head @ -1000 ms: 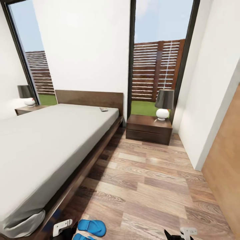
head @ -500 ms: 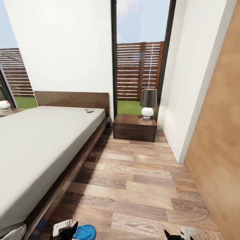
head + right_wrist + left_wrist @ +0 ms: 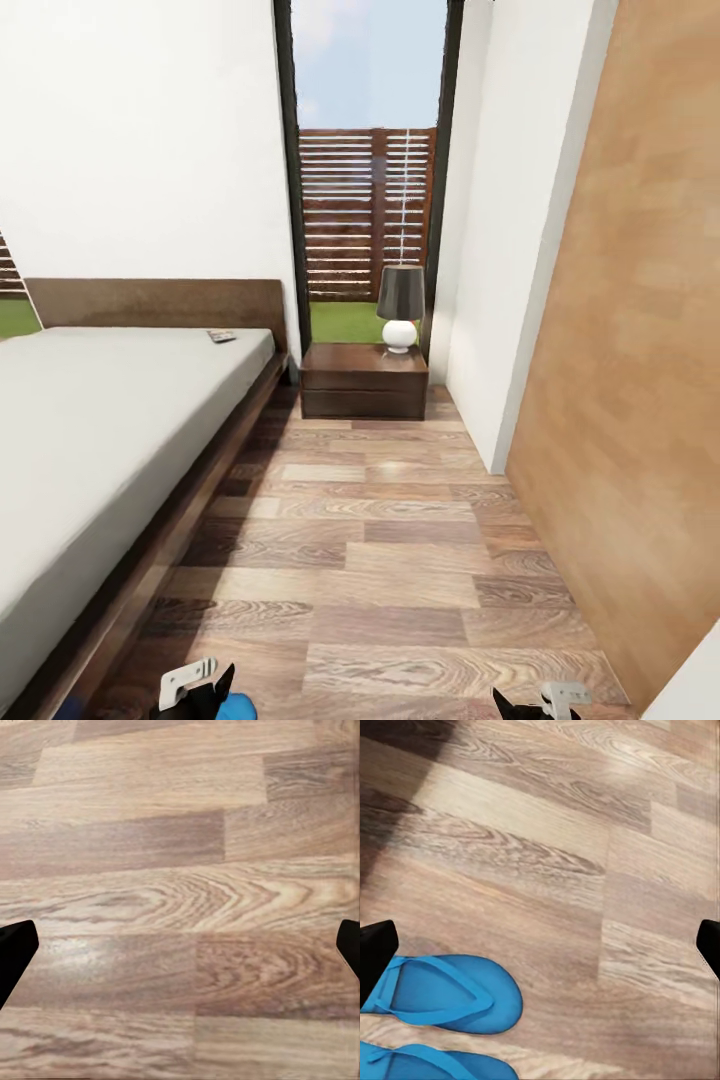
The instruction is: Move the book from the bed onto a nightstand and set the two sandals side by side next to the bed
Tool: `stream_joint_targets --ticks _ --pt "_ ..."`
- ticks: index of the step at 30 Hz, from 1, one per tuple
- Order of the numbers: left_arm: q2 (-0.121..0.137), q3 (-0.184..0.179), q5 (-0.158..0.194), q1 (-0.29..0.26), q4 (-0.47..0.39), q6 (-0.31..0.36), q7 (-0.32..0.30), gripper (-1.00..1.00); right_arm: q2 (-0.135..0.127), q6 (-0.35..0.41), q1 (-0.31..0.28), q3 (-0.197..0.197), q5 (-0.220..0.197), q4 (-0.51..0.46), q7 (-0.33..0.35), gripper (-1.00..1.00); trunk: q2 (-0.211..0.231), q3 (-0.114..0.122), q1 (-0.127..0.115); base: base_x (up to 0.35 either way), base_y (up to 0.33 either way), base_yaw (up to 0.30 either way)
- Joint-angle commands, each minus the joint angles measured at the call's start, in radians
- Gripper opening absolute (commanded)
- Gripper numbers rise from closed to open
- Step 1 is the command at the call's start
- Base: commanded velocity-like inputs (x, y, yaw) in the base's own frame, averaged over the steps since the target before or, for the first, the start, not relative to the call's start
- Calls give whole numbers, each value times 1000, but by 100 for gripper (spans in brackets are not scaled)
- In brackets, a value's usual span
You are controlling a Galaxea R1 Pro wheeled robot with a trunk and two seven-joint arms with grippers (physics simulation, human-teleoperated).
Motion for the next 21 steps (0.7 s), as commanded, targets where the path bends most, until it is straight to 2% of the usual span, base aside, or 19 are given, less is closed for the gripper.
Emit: stream_joint_targets --ticks 1,12,21 --pt "0 8 -10 -1 1 -5 -4 100 0 0 -1 -4 -11 2 10 100 0 -1 0 0 0 -282" --pt "0 9 -10 -1 1 -4 -4 100 0 0 -1 -4 -11 2 11 100 0 -1 0 0 0 -258" --pt "0 9 -10 -1 1 -4 -4 100 0 0 -1 -4 -11 2 11 100 0 -1 0 0 0 -79"
